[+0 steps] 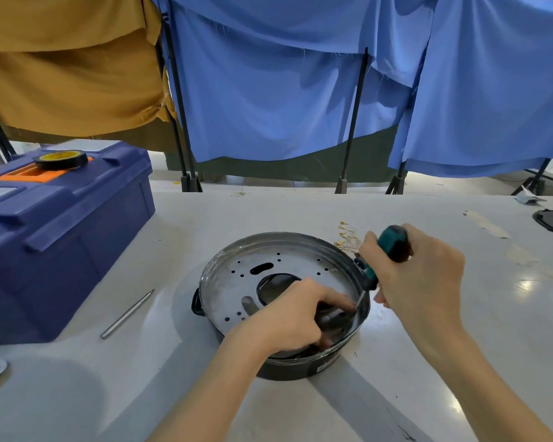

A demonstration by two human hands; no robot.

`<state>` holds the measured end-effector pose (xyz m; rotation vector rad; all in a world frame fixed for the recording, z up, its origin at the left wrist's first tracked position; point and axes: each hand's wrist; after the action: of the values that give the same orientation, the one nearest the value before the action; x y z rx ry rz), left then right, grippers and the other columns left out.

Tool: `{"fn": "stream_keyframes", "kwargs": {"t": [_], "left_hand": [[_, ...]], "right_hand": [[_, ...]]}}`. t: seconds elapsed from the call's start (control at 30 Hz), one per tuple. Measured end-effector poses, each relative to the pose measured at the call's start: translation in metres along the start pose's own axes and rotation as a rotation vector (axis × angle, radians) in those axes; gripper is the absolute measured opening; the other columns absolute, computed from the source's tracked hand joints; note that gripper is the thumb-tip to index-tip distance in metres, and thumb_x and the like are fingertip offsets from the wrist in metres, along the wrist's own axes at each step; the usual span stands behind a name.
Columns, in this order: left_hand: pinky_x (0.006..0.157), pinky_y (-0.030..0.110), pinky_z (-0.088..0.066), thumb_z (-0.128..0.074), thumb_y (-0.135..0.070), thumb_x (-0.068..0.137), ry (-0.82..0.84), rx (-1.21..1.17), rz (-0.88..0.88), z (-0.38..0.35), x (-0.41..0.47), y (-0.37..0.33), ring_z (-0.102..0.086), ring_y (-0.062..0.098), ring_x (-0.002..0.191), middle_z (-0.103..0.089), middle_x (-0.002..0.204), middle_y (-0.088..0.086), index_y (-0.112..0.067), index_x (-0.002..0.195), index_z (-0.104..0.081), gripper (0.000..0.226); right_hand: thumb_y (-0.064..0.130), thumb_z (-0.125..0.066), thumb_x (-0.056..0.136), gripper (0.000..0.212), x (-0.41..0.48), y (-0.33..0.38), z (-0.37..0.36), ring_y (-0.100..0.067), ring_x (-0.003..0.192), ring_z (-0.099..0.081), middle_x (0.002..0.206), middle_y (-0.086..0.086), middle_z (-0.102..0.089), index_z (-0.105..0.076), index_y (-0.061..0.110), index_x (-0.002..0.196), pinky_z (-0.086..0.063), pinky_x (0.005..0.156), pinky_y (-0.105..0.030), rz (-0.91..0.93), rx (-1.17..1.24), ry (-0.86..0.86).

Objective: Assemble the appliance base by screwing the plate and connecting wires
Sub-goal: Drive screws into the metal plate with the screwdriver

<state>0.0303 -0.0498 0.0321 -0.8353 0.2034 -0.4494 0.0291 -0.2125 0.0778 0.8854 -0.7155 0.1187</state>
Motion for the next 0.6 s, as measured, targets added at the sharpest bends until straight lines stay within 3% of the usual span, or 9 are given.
{"fn": "stream_keyframes", "kwargs": {"t": [0.1,0.17,0.23,0.33,0.4,0.47,0.53,0.6], "left_hand": [[0.103,0.033,-0.047,-0.077,0.001,0.075,-0.036,-0.102,0.031,0.003,0.000,-0.003,-0.059,0.008,0.114,-0.069,0.115,-0.004,-0.022,0.093,-0.070,0.030],[0.098,0.036,-0.049,-0.078,-0.009,0.079,-0.066,-0.094,0.025,0.002,0.000,-0.008,-0.063,0.015,0.103,-0.070,0.104,0.002,-0.019,0.085,-0.068,0.016],[0.088,0.030,-0.051,-0.077,-0.012,0.081,-0.103,-0.084,0.005,-0.001,0.001,-0.011,-0.063,0.011,0.087,-0.069,0.088,0.000,-0.018,0.078,-0.066,0.013],[0.071,0.022,-0.044,-0.072,-0.010,0.085,-0.114,-0.034,-0.034,-0.004,0.004,-0.015,-0.053,0.003,0.068,-0.059,0.072,-0.007,-0.018,0.072,-0.061,0.018],[0.074,0.034,-0.049,-0.068,-0.006,0.087,-0.105,0.009,-0.037,-0.005,0.006,-0.014,-0.058,0.016,0.074,-0.062,0.077,0.003,-0.012,0.076,-0.060,0.015],[0.078,0.041,-0.054,-0.063,-0.001,0.089,-0.107,0.022,-0.016,-0.007,0.007,-0.012,-0.062,0.022,0.079,-0.064,0.084,0.009,-0.006,0.083,-0.063,0.007],[0.081,0.043,-0.058,-0.057,0.004,0.091,-0.109,-0.042,0.030,-0.009,0.008,-0.011,-0.068,0.022,0.083,-0.064,0.089,0.009,-0.003,0.089,-0.064,0.011],[0.089,0.045,-0.055,-0.057,0.006,0.090,-0.103,-0.079,0.052,-0.009,0.009,-0.010,-0.069,0.026,0.092,-0.065,0.095,0.012,0.000,0.093,-0.065,0.010]], "right_hand": [[0.035,-0.070,0.083,0.037,-0.008,0.004,0.003,-0.029,0.042,-0.056,0.042,0.003,-0.046,-0.048,0.015,0.062,-0.045,0.050,-0.037,0.085,-0.036,-0.040],[0.038,-0.070,0.083,0.040,-0.007,0.008,0.000,-0.023,0.043,-0.049,0.044,0.002,-0.046,-0.047,0.013,0.062,-0.042,0.050,-0.037,0.104,-0.090,-0.031],[0.039,-0.073,0.082,0.040,-0.007,0.013,-0.002,-0.021,0.045,-0.043,0.048,0.002,-0.046,-0.048,0.014,0.062,-0.040,0.051,-0.036,0.102,-0.031,0.009],[0.051,-0.073,0.077,0.042,-0.007,0.018,-0.002,-0.031,0.050,-0.055,0.056,-0.005,-0.057,-0.059,0.012,0.070,-0.049,0.054,-0.043,0.068,0.149,0.126],[0.066,-0.066,0.070,0.052,-0.005,0.020,0.003,-0.027,0.057,-0.062,0.063,-0.002,-0.065,-0.068,0.015,0.080,-0.053,0.059,-0.043,0.080,0.133,0.204],[0.069,-0.062,0.070,0.056,0.002,0.020,0.010,-0.013,0.064,-0.064,0.070,0.007,-0.069,-0.073,0.025,0.102,-0.055,0.066,-0.034,0.101,0.065,0.288],[0.053,-0.067,0.077,0.045,0.011,0.016,0.017,-0.007,0.065,-0.065,0.071,0.010,-0.071,-0.066,0.036,0.119,-0.054,0.069,-0.020,0.118,0.133,0.407],[0.026,-0.068,0.086,0.038,0.021,0.014,0.023,-0.007,0.075,-0.070,0.081,0.007,-0.075,-0.062,0.037,0.122,-0.054,0.075,-0.014,0.118,0.299,0.567]]}}
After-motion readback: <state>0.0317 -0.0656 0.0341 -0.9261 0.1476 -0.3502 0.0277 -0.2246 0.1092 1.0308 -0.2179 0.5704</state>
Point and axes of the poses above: each hand's wrist, its own x-axis towards the middle knuckle, its own z-axis out of the back of the hand, y = z × x
